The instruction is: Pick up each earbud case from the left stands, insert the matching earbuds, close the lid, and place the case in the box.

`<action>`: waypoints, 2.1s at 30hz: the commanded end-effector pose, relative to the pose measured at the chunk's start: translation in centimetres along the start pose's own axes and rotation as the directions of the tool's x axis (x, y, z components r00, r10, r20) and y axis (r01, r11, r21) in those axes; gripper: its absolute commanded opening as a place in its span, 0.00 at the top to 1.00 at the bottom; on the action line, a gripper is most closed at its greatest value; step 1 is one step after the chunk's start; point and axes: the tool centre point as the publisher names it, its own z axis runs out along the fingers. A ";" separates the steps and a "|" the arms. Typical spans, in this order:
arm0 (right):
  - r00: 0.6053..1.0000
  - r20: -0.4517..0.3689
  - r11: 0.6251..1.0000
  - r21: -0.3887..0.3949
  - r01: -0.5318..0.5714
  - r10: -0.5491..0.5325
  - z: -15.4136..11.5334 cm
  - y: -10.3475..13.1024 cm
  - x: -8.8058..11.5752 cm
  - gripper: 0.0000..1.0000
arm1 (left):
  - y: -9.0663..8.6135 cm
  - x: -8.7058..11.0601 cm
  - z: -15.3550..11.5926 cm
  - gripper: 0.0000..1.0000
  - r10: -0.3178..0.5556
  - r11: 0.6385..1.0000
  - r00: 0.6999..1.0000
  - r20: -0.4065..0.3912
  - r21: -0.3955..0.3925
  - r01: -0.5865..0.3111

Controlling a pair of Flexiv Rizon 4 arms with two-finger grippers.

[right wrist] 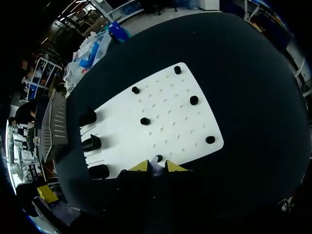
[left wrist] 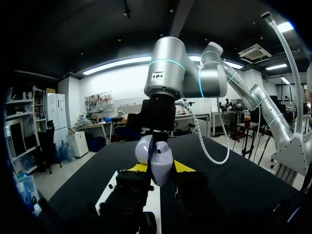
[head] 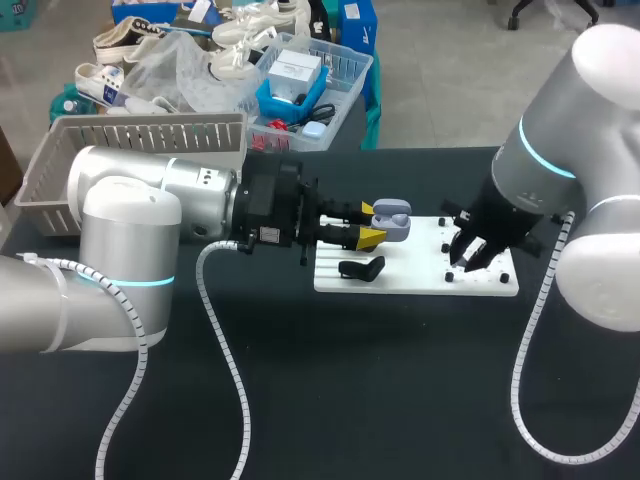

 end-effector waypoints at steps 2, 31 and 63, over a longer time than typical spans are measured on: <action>0.999 0.032 1.000 -0.004 0.001 0.000 -2.3 -0.8 0.6 1.00 | 0.1 0.1 0.1 1.00 0.001 1.000 1.000 0.001 0.000 -0.001; 0.908 0.257 0.941 0.022 0.336 -0.331 -17.4 8.6 4.6 1.00 | 0.1 0.1 0.1 1.00 0.001 1.000 1.000 0.001 0.000 -0.001; 0.846 -0.074 0.846 0.041 0.532 -0.528 -15.4 12.3 6.7 1.00 | 0.1 0.1 0.1 1.00 0.001 1.000 1.000 0.001 0.000 -0.001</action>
